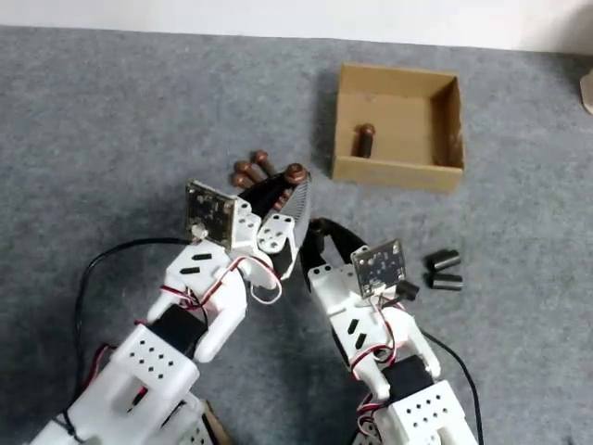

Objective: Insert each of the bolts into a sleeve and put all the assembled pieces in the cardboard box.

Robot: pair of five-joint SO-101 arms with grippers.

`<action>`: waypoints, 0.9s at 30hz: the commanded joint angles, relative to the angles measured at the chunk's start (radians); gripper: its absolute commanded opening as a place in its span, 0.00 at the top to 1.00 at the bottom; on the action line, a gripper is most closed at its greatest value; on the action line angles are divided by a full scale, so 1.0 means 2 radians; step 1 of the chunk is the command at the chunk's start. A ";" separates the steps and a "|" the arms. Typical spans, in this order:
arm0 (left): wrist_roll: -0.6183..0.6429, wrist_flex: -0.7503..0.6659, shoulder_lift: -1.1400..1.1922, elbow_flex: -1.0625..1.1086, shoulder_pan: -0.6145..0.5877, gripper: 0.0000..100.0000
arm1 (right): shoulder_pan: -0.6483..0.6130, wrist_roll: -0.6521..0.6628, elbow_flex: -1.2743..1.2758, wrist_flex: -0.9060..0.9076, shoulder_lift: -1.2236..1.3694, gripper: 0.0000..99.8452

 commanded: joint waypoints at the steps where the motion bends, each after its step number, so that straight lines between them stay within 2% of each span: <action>1: -0.008 -0.020 0.031 0.001 0.009 1.00 | -0.001 0.002 0.071 -0.019 -0.013 1.00; 7: -0.008 -0.093 0.049 0.002 0.004 1.00 | -0.003 0.001 0.071 -0.061 -0.012 1.00; 22: -0.006 -0.094 -0.036 0.003 0.008 1.00 | -0.004 0.002 0.072 -0.020 -0.011 1.00; 27: 0.063 -0.094 -0.040 0.002 0.006 1.00 | -0.004 0.003 0.072 -0.016 -0.012 1.00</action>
